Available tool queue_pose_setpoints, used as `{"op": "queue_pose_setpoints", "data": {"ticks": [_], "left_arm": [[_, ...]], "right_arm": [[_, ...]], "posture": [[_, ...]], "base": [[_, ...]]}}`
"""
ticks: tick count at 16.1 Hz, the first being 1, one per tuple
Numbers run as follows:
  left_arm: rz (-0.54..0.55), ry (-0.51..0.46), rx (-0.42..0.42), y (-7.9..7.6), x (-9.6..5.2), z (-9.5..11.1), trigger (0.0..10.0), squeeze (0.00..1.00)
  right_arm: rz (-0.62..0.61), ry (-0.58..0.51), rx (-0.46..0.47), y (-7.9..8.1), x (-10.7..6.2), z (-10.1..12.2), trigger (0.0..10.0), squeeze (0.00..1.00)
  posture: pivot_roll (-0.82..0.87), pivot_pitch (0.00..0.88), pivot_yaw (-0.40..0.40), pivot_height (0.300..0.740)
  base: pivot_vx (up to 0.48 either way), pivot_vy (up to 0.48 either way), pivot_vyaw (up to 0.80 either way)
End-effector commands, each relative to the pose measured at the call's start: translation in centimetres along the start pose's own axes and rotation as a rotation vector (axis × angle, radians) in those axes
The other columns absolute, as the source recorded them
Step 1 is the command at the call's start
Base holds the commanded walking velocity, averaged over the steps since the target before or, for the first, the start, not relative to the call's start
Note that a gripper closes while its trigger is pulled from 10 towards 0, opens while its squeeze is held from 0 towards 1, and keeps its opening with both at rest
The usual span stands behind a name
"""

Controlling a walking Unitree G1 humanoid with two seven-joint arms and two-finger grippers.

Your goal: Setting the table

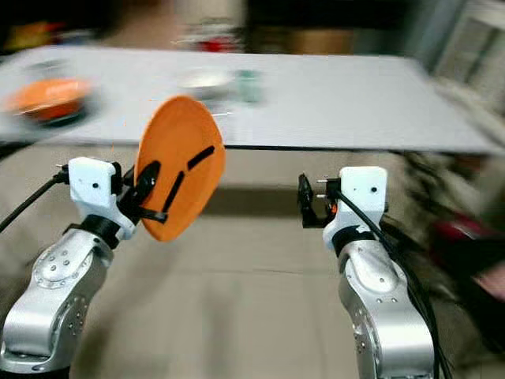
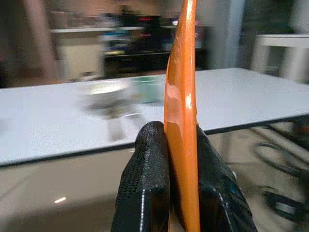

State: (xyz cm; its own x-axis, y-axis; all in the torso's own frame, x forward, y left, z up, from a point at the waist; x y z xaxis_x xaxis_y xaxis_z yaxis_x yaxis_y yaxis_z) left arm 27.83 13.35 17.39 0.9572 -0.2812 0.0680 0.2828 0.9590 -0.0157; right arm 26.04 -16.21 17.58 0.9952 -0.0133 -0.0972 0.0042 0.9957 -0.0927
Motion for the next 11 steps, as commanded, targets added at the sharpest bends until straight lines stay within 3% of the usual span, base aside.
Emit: {"op": "queue_pose_setpoints", "data": {"ticks": [1,4,11], "left_arm": [[-0.044,-0.059,-0.009,-0.77,0.24,1.14,10.0,0.0],[-0.054,-0.07,-0.027,-0.89,0.41,1.32,10.0,0.0],[-0.056,-0.078,-0.05,-0.85,0.36,1.48,10.0,0.0]], "right_arm": [[-0.001,-0.007,0.004,-0.05,-0.02,0.2,10.0,0.0],[-0.001,-0.012,0.01,-0.14,-0.04,0.31,10.0,0.0],[0.031,-0.021,0.026,0.26,-0.1,0.45,10.0,0.0]], "posture": [[0.06,0.0,0.016,0.74],[0.05,0.0,0.018,0.74],[0.06,0.0,0.013,0.74]], "base": [[0.416,0.0,-0.8],[0.412,0.0,-0.8],[0.412,0.0,0.0]]}}
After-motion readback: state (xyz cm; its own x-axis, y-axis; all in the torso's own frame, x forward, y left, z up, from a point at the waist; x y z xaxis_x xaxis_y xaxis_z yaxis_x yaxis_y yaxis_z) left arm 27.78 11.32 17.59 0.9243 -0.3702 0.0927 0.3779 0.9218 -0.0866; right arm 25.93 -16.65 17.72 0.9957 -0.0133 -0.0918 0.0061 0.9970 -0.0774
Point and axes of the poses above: a point about 5 cm out from each wrist's last joint towards the gripper, its own x axis pointing out of the wrist towards the gripper, its own z axis along the axis of the wrist's last joint, y = z × x, the point moved 2 cm from there along x, pointing out of the wrist towards the gripper, and after that the axes turned 2 degrees about -x, right-handed, at the moved point
